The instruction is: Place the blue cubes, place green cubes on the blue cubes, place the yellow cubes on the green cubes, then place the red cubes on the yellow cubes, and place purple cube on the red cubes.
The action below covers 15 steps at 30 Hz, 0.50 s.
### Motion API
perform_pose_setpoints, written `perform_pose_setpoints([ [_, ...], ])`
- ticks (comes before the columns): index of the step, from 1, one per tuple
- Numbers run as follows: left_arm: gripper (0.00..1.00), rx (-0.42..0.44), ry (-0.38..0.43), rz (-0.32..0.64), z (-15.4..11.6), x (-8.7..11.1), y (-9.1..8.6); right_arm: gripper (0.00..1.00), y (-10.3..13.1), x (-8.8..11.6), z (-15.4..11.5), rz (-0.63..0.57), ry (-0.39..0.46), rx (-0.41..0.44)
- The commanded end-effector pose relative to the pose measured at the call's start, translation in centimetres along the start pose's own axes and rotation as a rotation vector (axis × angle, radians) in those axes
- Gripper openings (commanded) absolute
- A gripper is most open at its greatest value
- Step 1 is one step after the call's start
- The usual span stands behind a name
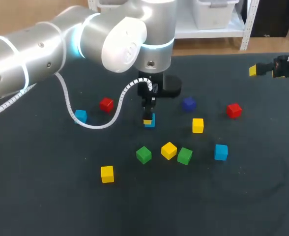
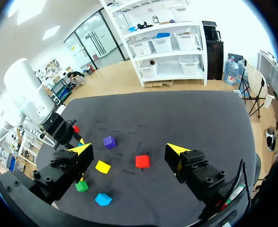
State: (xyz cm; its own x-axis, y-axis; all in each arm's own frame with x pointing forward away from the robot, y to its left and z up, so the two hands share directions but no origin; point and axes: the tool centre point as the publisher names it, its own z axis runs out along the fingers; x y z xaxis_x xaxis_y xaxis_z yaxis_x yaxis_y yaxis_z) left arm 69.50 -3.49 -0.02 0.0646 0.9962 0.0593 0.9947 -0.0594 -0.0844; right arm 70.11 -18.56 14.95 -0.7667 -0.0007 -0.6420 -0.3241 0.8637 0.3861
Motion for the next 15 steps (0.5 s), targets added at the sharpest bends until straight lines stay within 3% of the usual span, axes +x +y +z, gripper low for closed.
perform_pose_setpoints([
  [1, 0.00, 0.005, 0.002, 0.001, 0.02, -0.03, 0.19, 1.00, 0.05, 0.02, 0.01, 0.000, -0.001, 0.003],
  [7, 0.00, 0.005, -0.001, -0.001, 0.05, -0.08, 0.19, 1.00, 0.05, 0.02, 0.01, 0.000, -0.001, 0.003],
  [8, 0.05, 0.007, 0.000, 0.000, 0.05, -0.08, 0.19, 1.00, 0.05, 0.02, 0.01, 0.000, -0.001, 0.003],
  [10, 0.43, 0.013, 0.000, 0.001, 0.05, -0.09, 0.18, 1.00, 0.05, 0.02, 0.01, 0.000, -0.001, 0.003],
  [11, 0.79, 0.016, 0.002, 0.001, 0.05, -0.08, 0.18, 1.00, 0.05, 0.02, 0.01, 0.000, -0.001, 0.003],
  [12, 1.00, 0.019, 0.002, 0.001, 0.05, -0.08, 0.18, 1.00, 0.05, 0.02, 0.01, 0.000, -0.001, 0.003],
  [15, 1.00, 0.024, 0.003, 0.001, 0.06, 0.00, 0.18, 1.00, 0.05, 0.02, 0.01, 0.000, -0.001, 0.003],
])
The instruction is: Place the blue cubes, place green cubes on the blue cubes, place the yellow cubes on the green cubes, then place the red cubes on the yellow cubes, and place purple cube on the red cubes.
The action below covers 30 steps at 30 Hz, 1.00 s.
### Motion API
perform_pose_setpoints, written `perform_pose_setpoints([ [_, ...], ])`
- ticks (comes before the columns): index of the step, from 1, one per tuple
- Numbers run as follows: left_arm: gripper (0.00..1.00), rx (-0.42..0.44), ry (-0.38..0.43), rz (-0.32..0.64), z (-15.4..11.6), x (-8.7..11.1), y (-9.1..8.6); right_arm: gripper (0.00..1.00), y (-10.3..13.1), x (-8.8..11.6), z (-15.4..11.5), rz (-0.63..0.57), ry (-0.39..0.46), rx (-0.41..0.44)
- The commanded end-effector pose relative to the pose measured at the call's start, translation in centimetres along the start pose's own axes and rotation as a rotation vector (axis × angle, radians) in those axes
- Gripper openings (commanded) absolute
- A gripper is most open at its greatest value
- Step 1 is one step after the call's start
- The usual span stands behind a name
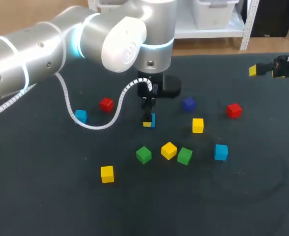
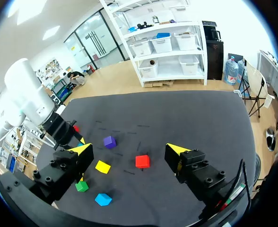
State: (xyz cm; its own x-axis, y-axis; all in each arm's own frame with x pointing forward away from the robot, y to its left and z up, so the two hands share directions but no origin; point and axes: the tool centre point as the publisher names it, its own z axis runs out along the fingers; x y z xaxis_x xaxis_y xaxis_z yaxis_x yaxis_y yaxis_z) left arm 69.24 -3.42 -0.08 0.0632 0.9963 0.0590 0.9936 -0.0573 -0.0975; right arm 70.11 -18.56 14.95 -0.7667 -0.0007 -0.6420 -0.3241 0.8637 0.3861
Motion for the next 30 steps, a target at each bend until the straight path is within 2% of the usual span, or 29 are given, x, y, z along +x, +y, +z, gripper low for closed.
perform_pose_setpoints([
  [1, 1.00, 0.012, 0.004, 0.001, -0.1, 0.0, 0.4, 1.00, 0.0, 0.0, 0.0, 0.000, -0.001, 0.003],
  [7, 1.00, 0.003, 0.001, -0.007, -1.0, 0.5, 0.3, 1.00, 0.0, 0.0, 0.0, 0.000, -0.001, 0.003],
  [13, 1.00, -0.018, 0.016, -0.032, -2.5, 1.9, -0.4, 1.00, 0.0, 0.0, 0.0, 0.000, -0.001, 0.003],
  [21, 1.00, -0.045, 0.017, -0.123, -3.6, 6.4, -1.8, 1.00, 0.0, 0.0, 0.0, 0.000, -0.001, 0.003],
  [30, 1.00, -0.068, 0.005, -0.126, -4.2, 11.4, -3.2, 1.00, 0.0, 0.0, 0.0, 0.000, -0.001, 0.003],
])
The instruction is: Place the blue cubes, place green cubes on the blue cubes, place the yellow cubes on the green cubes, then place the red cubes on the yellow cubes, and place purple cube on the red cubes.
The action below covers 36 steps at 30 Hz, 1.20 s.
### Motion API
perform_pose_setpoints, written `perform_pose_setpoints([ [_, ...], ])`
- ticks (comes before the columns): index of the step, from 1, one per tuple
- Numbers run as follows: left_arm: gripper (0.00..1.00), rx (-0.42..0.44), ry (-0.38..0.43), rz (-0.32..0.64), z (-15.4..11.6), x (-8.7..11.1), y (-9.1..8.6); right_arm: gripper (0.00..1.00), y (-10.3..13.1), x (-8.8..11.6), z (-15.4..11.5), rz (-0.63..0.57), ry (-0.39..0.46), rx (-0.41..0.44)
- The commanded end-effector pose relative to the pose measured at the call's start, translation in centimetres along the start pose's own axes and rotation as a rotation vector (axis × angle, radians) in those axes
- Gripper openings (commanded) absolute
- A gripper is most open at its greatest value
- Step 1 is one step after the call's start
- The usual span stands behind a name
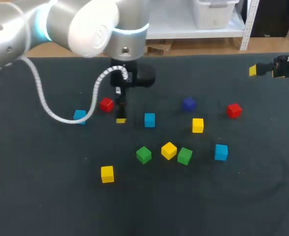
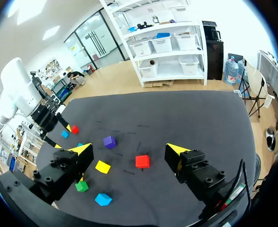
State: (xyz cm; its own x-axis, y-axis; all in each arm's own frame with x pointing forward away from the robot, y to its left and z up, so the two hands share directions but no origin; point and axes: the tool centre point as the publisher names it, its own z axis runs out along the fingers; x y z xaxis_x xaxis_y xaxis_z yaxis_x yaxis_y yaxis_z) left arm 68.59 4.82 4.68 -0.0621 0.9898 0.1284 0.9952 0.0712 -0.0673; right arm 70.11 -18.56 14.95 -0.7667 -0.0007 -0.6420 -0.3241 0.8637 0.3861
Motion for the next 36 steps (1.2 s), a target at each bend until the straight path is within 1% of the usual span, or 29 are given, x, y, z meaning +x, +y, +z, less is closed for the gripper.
perform_pose_setpoints([
  [1, 1.00, -0.057, -0.070, 0.014, 0.1, 3.6, -1.3, 1.00, 0.0, 0.0, 0.0, 0.000, -0.001, 0.003],
  [3, 1.00, -0.062, -0.088, 0.035, 0.2, 4.6, -1.4, 1.00, 0.0, 0.0, 0.0, 0.000, -0.001, 0.003],
  [4, 1.00, -0.063, -0.098, 0.066, 0.2, 4.8, -1.4, 1.00, 0.0, 0.0, 0.0, 0.000, -0.001, 0.003],
  [6, 1.00, -0.078, -0.095, 0.087, 0.3, 5.4, -1.4, 1.00, 0.0, 0.0, 0.0, 0.000, -0.001, 0.003],
  [7, 1.00, -0.092, -0.117, 0.105, 0.4, 5.8, -1.3, 1.00, 0.0, 0.0, 0.0, 0.000, -0.001, 0.003],
  [9, 1.00, -0.087, -0.102, 0.118, 0.8, 6.5, -0.9, 1.00, 0.0, 0.0, 0.0, 0.000, -0.001, 0.003],
  [13, 1.00, -0.089, -0.126, 0.119, 1.5, 8.1, -0.1, 1.00, 0.0, 0.0, 0.0, 0.000, -0.001, 0.003],
  [23, 1.00, -0.065, -0.122, 0.152, 3.2, 10.8, 1.5, 1.00, 0.0, 0.0, 0.0, 0.000, -0.001, 0.003],
  [27, 1.00, -0.057, -0.120, 0.162, 3.6, 11.4, 2.1, 1.00, 0.0, 0.0, 0.0, 0.000, -0.001, 0.003],
  [32, 1.00, -0.049, -0.113, 0.182, 4.1, 11.7, 2.9, 1.00, 0.0, 0.0, 0.0, 0.000, -0.001, 0.003],
  [36, 1.00, -0.044, -0.115, 0.187, 4.5, 11.7, 3.2, 1.00, 0.0, 0.0, 0.0, 0.000, -0.001, 0.003],
])
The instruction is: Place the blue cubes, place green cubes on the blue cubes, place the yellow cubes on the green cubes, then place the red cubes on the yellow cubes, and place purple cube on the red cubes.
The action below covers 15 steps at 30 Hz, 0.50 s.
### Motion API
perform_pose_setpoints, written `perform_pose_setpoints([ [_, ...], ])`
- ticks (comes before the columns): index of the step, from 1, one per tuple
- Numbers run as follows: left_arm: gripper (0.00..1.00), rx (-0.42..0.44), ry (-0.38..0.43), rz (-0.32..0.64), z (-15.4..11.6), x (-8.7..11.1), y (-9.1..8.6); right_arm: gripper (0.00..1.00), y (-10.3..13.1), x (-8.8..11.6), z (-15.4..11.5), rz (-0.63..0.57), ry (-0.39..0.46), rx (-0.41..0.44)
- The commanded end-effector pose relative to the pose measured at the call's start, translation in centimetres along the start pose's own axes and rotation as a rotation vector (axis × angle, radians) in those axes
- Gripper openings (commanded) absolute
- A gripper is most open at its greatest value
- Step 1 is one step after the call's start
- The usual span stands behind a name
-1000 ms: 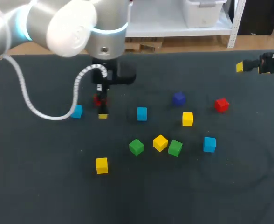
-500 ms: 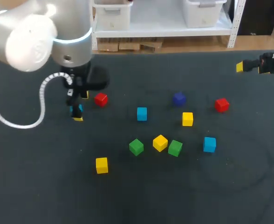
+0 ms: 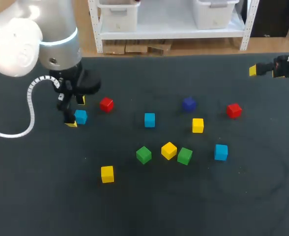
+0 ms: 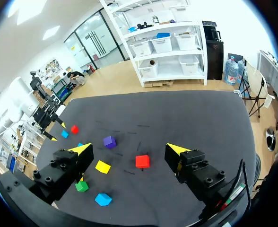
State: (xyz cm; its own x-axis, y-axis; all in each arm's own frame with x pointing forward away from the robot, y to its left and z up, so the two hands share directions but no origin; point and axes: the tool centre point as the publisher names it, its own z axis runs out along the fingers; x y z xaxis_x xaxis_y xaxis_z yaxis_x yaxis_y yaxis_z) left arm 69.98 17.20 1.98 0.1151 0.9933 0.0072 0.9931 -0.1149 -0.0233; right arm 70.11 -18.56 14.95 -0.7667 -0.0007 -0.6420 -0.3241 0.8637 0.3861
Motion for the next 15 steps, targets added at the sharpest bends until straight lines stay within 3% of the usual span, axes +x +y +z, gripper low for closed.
perform_pose_setpoints([
  [1, 1.00, 0.015, -0.003, 0.004, 0.6, 0.1, 0.8, 1.00, 0.0, 0.0, 0.0, 0.000, -0.001, 0.003],
  [11, 0.99, 0.038, -0.003, 0.015, 1.7, 0.0, 1.3, 1.00, 0.0, 0.0, 0.0, 0.000, -0.001, 0.003],
  [12, 0.96, 0.038, -0.003, 0.015, 1.8, 0.0, 1.3, 1.00, 0.0, 0.0, 0.0, 0.000, -0.001, 0.003],
  [15, 0.69, 0.040, -0.004, 0.014, 1.8, -0.1, 1.3, 1.00, 0.0, 0.0, 0.0, 0.000, -0.001, 0.003],
])
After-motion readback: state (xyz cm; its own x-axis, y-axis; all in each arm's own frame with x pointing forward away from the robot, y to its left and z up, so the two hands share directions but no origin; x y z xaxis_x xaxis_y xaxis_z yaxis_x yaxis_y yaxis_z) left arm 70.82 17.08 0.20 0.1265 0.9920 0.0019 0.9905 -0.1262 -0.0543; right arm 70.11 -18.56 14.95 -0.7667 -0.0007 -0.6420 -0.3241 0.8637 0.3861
